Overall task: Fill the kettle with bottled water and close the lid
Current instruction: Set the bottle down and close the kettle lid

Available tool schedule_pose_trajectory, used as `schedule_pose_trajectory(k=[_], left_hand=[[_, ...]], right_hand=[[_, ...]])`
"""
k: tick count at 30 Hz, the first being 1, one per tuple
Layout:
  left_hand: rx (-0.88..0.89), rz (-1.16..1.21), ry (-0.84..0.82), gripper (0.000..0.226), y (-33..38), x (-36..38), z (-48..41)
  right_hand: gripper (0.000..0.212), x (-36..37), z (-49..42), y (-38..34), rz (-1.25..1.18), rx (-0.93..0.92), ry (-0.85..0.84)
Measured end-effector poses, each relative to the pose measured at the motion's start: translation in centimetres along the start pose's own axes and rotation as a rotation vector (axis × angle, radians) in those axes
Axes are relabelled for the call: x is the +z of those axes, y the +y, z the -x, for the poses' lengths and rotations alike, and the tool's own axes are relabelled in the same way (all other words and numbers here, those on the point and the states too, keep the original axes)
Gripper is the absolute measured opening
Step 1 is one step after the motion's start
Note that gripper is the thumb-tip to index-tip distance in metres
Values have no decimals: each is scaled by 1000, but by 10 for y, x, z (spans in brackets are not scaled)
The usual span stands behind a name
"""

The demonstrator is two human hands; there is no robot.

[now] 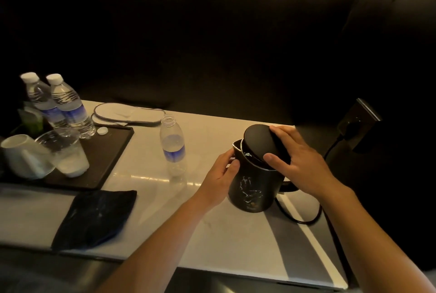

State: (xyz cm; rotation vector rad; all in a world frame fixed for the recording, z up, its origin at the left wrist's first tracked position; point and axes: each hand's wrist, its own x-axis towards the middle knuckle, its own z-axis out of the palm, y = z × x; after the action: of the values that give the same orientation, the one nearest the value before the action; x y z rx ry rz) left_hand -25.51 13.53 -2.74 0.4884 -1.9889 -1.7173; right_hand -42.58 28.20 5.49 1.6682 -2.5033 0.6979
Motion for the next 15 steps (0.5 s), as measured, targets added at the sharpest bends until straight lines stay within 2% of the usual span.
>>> schedule_pose_trajectory(k=[4,9,13,15], left_hand=[[5,-217,63,37,-7,-10,18],[-90,-315,321,42,-36,-67,78],[-110,-778,602,48,-46,-135,129],[-199,-1033,662,44,-53,-164,145]], right_hand=[[85,2,2,-2,116,-9,4],[92,2,2,-6,138,23,-2],[96,5,0,-11,179,69,-19],[99,7,-3,-14,194,93,-28]])
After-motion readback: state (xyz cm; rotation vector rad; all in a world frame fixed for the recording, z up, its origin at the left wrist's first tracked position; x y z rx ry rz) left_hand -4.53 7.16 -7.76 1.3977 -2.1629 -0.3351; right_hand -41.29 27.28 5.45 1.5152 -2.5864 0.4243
